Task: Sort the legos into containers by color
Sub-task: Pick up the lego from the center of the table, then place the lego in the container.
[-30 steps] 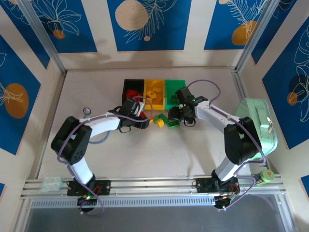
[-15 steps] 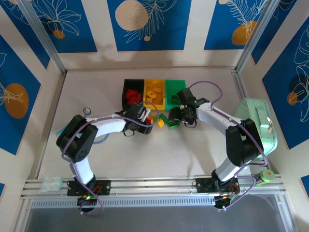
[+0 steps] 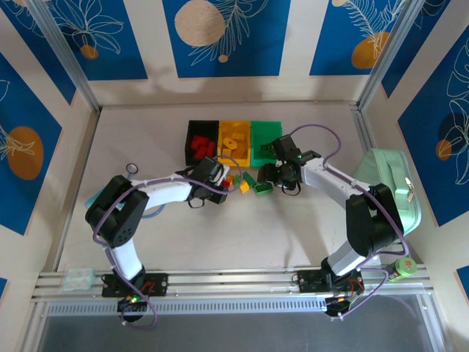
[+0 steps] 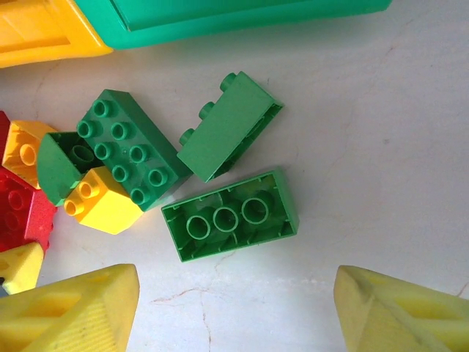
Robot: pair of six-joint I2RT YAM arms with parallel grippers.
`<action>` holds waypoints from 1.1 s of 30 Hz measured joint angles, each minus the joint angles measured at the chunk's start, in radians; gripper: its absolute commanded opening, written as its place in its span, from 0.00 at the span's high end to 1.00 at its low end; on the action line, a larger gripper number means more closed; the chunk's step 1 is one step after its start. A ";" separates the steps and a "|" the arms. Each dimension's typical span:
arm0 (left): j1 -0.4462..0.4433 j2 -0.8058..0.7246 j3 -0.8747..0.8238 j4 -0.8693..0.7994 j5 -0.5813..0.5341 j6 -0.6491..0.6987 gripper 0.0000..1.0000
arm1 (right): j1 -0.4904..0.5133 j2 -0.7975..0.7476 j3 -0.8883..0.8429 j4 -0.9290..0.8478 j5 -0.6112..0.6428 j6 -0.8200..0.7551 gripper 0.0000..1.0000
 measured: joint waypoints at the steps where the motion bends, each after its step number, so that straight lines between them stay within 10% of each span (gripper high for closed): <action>1: -0.003 -0.007 -0.005 -0.006 0.000 -0.001 0.74 | -0.002 -0.005 -0.004 0.000 0.000 0.000 0.29; 14: 0.030 -0.264 -0.055 -0.050 0.014 -0.034 0.76 | -0.014 -0.040 -0.064 0.015 -0.018 0.012 0.29; 33: 0.301 -0.010 0.283 -0.114 0.084 -0.064 0.75 | -0.005 -0.081 -0.092 0.022 -0.026 0.016 0.30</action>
